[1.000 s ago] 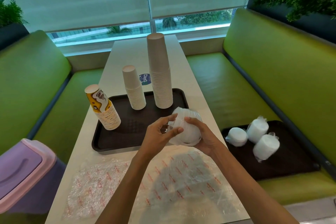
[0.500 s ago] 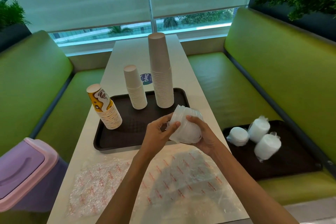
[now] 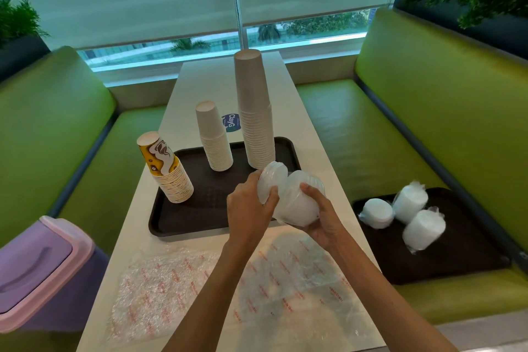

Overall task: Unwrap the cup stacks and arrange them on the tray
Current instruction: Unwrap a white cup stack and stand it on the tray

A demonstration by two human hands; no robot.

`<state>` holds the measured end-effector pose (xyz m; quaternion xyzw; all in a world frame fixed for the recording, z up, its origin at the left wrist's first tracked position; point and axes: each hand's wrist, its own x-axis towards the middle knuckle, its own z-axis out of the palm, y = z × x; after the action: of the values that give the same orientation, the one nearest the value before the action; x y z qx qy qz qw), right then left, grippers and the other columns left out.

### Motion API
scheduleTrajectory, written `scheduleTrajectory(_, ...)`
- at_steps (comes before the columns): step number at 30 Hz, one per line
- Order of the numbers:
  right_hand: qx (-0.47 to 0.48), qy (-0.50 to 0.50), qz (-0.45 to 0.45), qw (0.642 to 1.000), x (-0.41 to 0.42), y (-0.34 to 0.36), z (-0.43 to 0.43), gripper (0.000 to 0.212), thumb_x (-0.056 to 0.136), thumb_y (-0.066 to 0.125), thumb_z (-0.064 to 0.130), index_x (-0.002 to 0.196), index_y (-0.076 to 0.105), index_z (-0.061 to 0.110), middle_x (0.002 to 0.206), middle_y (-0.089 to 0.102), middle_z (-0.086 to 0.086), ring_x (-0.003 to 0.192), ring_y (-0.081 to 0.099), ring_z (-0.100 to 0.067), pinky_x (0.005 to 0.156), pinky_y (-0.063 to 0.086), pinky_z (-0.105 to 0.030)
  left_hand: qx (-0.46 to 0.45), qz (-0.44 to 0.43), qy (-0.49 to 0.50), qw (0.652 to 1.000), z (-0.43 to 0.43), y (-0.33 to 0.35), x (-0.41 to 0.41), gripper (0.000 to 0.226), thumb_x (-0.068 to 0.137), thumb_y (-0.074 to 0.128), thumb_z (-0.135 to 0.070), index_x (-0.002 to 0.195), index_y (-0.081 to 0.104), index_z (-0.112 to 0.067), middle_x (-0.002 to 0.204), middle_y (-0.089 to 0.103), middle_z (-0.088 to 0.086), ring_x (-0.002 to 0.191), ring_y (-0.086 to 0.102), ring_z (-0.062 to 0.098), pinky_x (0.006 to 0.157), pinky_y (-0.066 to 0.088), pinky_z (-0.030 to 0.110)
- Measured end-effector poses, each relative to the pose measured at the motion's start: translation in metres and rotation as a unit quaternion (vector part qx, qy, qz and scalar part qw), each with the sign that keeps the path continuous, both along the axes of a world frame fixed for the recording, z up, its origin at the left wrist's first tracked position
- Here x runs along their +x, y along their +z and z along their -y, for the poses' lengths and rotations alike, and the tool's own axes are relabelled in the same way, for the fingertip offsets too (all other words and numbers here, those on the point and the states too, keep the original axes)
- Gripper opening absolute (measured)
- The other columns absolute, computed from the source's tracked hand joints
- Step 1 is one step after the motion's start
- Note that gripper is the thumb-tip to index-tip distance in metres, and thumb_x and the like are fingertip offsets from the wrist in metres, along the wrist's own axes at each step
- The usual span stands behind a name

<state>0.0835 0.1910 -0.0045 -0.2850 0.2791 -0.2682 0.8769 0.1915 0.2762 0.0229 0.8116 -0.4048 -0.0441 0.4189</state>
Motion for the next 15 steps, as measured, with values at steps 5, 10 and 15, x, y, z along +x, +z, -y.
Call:
scheduleTrajectory(5, 0.006, -0.028, -0.003, 1.000, -0.005, -0.014, 0.008, 0.088, 0.036, 0.088, 0.034, 0.118, 0.059, 0.022, 0.106, 0.067, -0.015, 0.087, 0.069, -0.029, 0.060, 0.060, -0.039, -0.037, -0.105, 0.008, 0.994, 0.007, 0.003, -0.006, 0.037, 0.088, 0.065, -0.022, 0.122, 0.055, -0.014, 0.108, 0.062, 0.001, 0.095, 0.060, 0.015, 0.090, 0.054, 0.043)
scheduleTrajectory(10, 0.024, -0.063, 0.023, 0.998, -0.012, -0.024, 0.017, 0.105, 0.017, 0.096, 0.042, 0.114, 0.061, 0.021, 0.096, 0.072, -0.011, 0.085, 0.070, -0.028, 0.058, 0.059, -0.039, -0.102, -0.352, 0.029, 0.930, 0.019, 0.007, -0.004, 0.029, 0.090, 0.062, -0.013, 0.117, 0.052, -0.016, 0.112, 0.060, 0.003, 0.101, 0.059, 0.016, 0.086, 0.053, 0.029)
scheduleTrajectory(15, 0.049, -0.086, 0.017, 0.995, -0.018, -0.025, 0.031, 0.108, 0.011, 0.095, 0.041, 0.111, 0.059, 0.021, 0.100, 0.070, -0.012, 0.091, 0.066, -0.030, 0.063, 0.060, -0.044, -0.159, -0.618, 0.070, 0.767, 0.040, 0.010, 0.018, 0.012, 0.092, 0.056, -0.014, 0.104, 0.055, -0.017, 0.109, 0.060, 0.007, 0.092, 0.058, 0.018, 0.073, 0.048, 0.028)
